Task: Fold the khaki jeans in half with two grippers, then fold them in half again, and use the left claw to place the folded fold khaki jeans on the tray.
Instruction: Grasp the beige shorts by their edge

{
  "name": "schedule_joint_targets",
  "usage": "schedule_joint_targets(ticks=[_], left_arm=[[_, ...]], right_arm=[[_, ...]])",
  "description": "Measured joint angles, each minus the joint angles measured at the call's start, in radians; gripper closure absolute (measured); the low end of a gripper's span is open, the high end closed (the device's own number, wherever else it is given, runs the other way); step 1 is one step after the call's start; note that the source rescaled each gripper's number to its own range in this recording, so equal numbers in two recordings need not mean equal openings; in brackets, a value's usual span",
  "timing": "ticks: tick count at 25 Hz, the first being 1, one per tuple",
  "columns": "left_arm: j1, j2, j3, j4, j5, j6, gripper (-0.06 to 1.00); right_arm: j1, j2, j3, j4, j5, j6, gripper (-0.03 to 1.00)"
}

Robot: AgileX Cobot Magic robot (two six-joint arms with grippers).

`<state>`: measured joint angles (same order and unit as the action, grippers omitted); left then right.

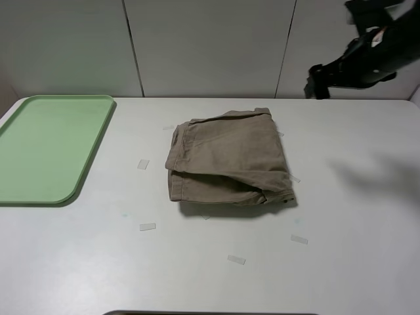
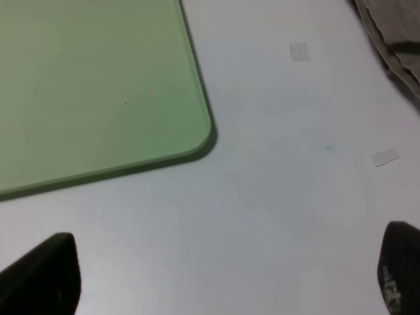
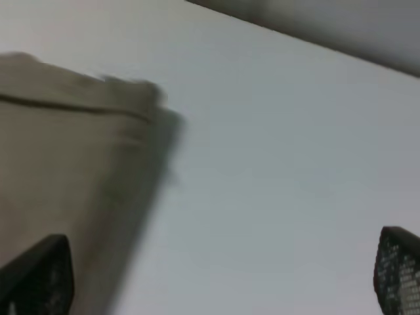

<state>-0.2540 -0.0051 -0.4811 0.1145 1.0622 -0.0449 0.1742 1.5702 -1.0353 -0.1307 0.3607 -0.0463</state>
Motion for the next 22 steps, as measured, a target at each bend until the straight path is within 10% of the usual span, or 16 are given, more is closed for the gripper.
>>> schedule_joint_targets(ticks=[9,22], left_arm=[[0.000,0.000,0.000,0.000,0.000,0.000,0.05],[0.000,0.000,0.000,0.000,0.000,0.000,0.05]], right_arm=[[-0.229,-0.359,0.233,0.123,0.029,-0.110,-0.03],[-0.240,-0.793,0.397,0.282,0.130,-0.191,-0.03]])
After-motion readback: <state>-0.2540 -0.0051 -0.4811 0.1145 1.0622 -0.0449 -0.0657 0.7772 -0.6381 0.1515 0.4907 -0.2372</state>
